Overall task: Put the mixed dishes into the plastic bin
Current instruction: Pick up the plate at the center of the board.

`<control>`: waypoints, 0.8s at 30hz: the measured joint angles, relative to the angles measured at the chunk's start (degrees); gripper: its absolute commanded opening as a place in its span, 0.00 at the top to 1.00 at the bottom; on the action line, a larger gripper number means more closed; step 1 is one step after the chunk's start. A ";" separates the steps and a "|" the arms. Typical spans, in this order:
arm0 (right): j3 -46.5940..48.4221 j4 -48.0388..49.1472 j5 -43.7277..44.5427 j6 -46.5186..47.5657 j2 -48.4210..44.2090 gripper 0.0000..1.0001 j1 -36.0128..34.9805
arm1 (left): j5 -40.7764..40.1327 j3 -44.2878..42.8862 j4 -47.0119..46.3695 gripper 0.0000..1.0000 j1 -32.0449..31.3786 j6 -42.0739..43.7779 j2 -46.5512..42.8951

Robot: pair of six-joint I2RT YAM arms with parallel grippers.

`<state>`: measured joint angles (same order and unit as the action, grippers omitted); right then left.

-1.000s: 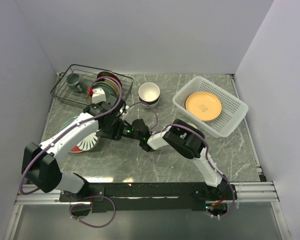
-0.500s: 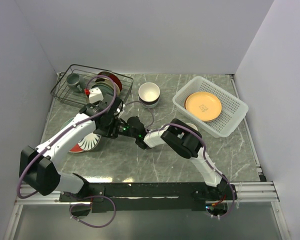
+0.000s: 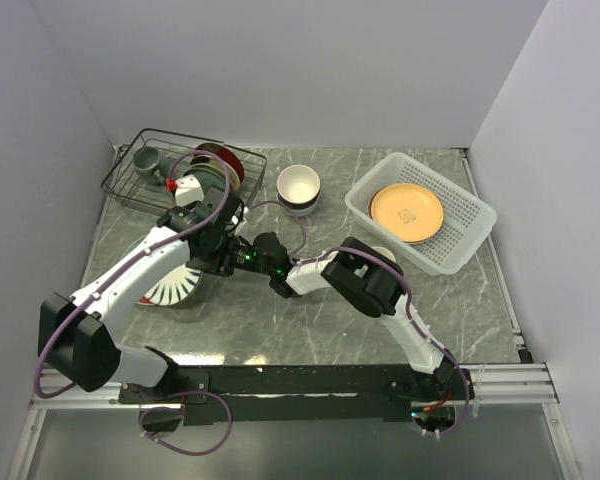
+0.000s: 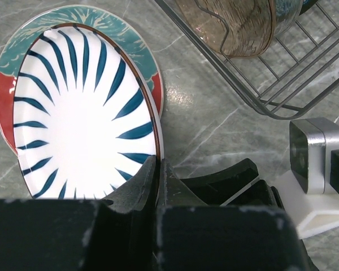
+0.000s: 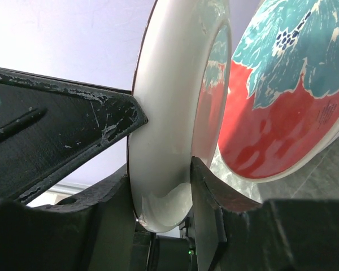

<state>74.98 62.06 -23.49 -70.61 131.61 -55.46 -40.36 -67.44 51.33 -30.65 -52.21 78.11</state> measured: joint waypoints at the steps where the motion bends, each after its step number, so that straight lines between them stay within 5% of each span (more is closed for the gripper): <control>1: -0.02 0.07 -0.02 -0.13 0.00 0.71 0.00 | 0.00 0.00 0.00 0.92 0.00 0.00 -0.04; 13: -2.51 -2.91 0.07 -2.56 0.98 0.99 1.09 | 0.63 -0.22 -2.03 0.74 -0.55 0.46 -6.29; 19: -3.65 -2.73 0.11 -3.45 0.98 1.00 1.66 | 1.27 -0.22 -2.40 0.68 -0.55 0.46 -6.82; 24: -3.76 -2.99 -0.81 -3.91 0.98 1.00 2.10 | 1.53 -0.22 -2.40 0.45 -0.55 1.29 -8.74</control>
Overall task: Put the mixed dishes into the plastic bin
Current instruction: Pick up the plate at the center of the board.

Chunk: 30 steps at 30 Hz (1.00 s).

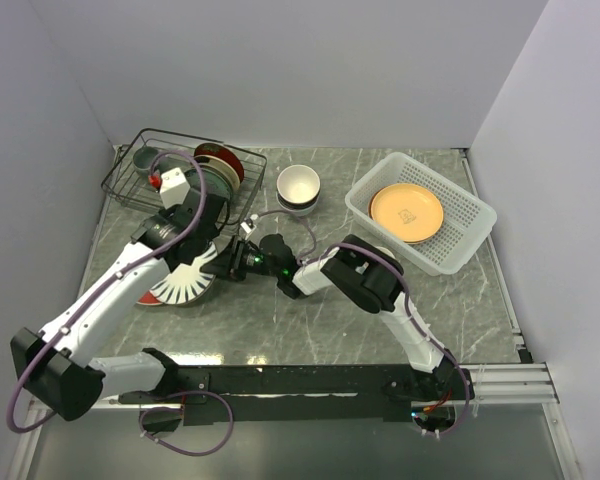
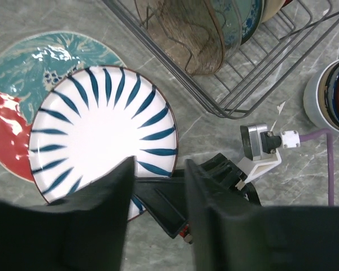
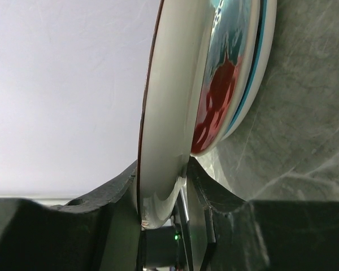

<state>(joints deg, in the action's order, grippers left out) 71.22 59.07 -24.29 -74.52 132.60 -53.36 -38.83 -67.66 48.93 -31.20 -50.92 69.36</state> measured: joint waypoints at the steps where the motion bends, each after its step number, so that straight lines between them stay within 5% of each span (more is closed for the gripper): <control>1: 0.00 -0.07 -0.83 -0.04 0.00 1.00 0.22 | 0.00 0.00 -0.02 0.38 0.00 0.42 -0.66; 4: -0.02 -0.11 -2.43 -0.26 -0.04 1.00 0.52 | 0.31 0.00 -0.50 0.23 0.00 1.53 -3.04; 10: -3.13 0.07 -4.79 -0.48 -2.56 1.00 1.14 | 2.21 -0.48 -2.54 0.08 0.00 4.42 -8.37; 30: -12.61 -1.14 -17.33 -2.14 -18.38 1.00 9.99 | 11.45 3.50 -8.46 0.01 1.11 8.85 -19.47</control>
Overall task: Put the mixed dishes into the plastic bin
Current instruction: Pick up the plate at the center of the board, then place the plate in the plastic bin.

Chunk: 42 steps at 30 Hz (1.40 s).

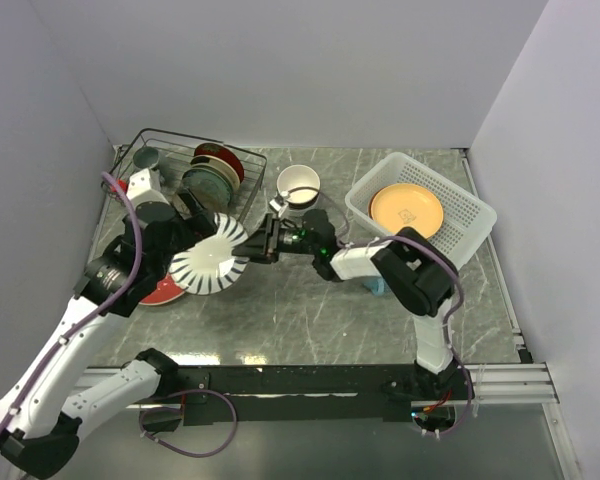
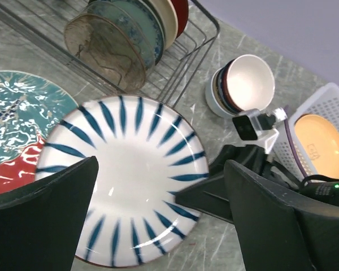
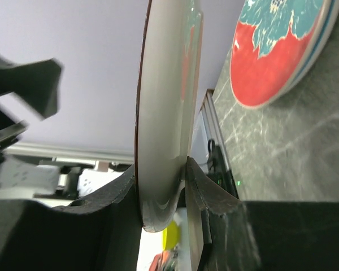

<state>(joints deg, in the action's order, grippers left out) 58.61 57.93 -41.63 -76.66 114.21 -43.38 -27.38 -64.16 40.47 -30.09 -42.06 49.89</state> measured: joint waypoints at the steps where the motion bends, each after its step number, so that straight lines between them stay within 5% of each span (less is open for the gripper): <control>1: -1.01 -0.17 -1.29 0.04 -1.11 1.00 0.96 | 1.18 0.57 -0.66 0.01 0.85 0.13 -0.66; 12: -7.72 -1.46 -15.82 -0.37 -14.43 1.00 14.73 | 24.39 8.44 -13.11 0.01 15.04 0.28 -5.60; 23: -12.92 -5.90 -24.11 2.58 -24.09 1.00 22.10 | 56.98 28.63 -39.71 0.01 27.82 -11.74 -8.41; 29: -13.75 -10.64 -25.09 6.38 -28.26 1.00 23.61 | 70.10 41.46 -57.42 0.01 28.65 -21.81 -8.09; 42: -13.75 -18.12 -25.49 12.85 -29.16 1.00 24.02 | 77.48 42.40 -67.78 0.21 24.24 -24.55 -3.08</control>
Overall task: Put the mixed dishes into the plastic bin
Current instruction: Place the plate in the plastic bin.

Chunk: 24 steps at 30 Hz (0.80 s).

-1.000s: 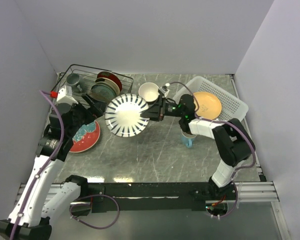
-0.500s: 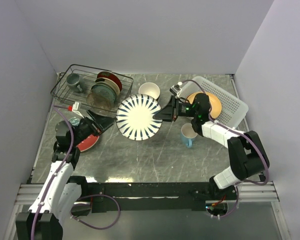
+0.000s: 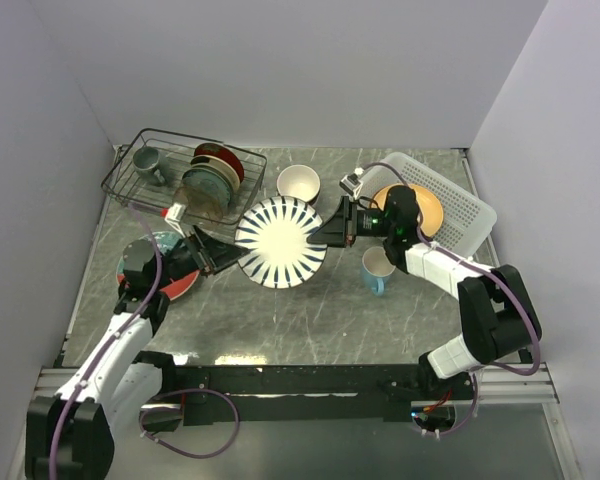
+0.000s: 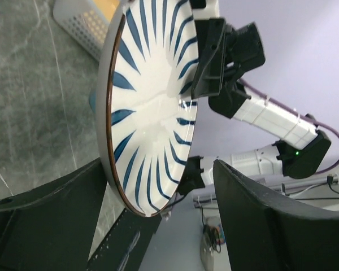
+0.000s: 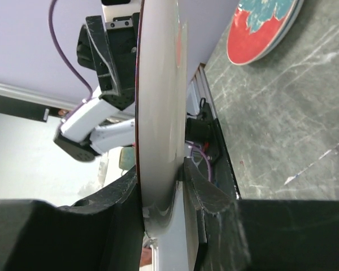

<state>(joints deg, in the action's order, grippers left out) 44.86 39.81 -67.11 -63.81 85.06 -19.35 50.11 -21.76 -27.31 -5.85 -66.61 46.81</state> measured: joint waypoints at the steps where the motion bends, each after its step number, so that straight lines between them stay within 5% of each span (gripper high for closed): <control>1: 0.00 -0.79 0.02 0.74 -0.11 1.00 -0.09 | 0.00 0.00 0.17 0.22 -0.98 0.28 0.76; 3: 0.00 -2.47 0.09 2.12 -0.35 1.00 -0.15 | -0.13 0.00 0.63 0.28 -3.04 1.05 2.12; 12: 0.87 -13.64 1.33 12.24 -3.41 1.00 -0.13 | -2.08 -0.39 1.16 0.92 -6.32 2.43 4.52; 15: 3.04 -21.27 4.09 19.78 -4.42 0.88 -0.15 | -4.04 -0.55 1.79 0.99 -7.10 2.89 3.87; 19: 5.84 -29.94 4.98 26.49 -5.90 0.58 -0.31 | -6.19 -0.59 4.09 0.99 -8.17 3.89 2.25; 24: 8.22 -34.42 6.58 33.11 -8.22 0.40 -0.37 | -8.22 -0.59 5.75 0.99 -10.73 3.30 1.25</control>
<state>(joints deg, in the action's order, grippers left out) 53.08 5.39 -60.53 -30.70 76.84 -19.73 41.89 -22.35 -21.56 -16.58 -63.31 48.05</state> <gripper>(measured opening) 0.542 0.173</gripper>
